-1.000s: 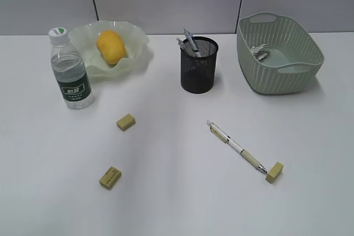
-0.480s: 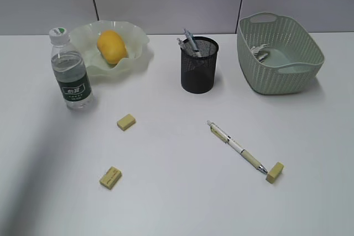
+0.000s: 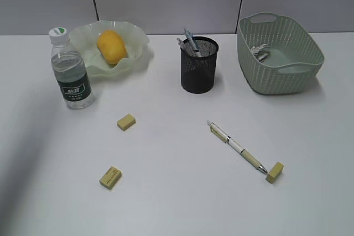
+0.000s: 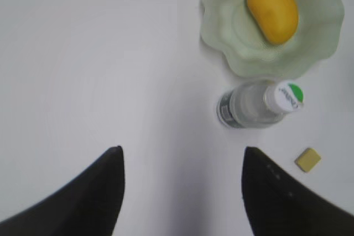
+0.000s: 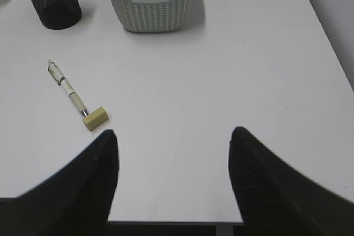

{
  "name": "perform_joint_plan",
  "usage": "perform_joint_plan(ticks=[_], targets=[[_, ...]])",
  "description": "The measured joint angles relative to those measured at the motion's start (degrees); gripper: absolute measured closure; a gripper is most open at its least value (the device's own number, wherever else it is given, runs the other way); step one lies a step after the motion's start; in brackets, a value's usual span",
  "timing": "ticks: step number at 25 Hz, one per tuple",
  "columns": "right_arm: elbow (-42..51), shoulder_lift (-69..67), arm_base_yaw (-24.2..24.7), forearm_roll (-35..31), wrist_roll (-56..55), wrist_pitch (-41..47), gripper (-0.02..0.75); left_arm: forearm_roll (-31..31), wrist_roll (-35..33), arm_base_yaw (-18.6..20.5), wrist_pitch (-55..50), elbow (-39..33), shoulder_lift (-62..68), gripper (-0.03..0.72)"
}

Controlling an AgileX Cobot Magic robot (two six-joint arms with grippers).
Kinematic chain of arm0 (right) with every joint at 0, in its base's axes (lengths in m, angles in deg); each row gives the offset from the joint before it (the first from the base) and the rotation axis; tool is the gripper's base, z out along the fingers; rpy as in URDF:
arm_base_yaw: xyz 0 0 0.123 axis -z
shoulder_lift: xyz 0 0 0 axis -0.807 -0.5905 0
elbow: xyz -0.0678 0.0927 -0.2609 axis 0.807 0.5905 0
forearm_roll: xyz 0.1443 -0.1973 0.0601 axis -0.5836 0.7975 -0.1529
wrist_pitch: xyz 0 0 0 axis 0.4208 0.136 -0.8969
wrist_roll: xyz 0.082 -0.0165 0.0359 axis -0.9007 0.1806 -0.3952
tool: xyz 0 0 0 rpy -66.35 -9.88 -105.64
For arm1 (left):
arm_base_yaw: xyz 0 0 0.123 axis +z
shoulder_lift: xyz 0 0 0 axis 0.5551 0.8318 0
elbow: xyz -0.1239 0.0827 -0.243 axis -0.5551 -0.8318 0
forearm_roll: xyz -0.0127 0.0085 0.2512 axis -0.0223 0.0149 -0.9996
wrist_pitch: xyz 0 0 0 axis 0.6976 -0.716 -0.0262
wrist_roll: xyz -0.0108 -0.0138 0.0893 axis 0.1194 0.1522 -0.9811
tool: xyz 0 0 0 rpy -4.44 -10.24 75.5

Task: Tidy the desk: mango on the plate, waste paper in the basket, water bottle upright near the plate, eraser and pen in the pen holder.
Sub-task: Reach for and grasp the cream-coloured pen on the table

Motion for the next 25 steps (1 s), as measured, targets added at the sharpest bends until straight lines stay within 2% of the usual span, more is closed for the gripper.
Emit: perform_joint_plan(ticks=[7, 17, 25], targets=[[0.00, 0.00, 0.00, 0.00, 0.00, 0.00, 0.240, -0.36, -0.64, 0.00, -0.02, -14.63, -11.23, 0.186], [0.05, 0.00, 0.00, 0.00, 0.00, 0.00, 0.240, -3.26, -0.86, 0.00, 2.22, -41.48, -37.20, 0.186], [0.10, 0.00, 0.00, 0.00, 0.00, 0.00, 0.240, -4.08, -1.04, 0.00, 6.90, -54.78, -59.65, 0.186]])
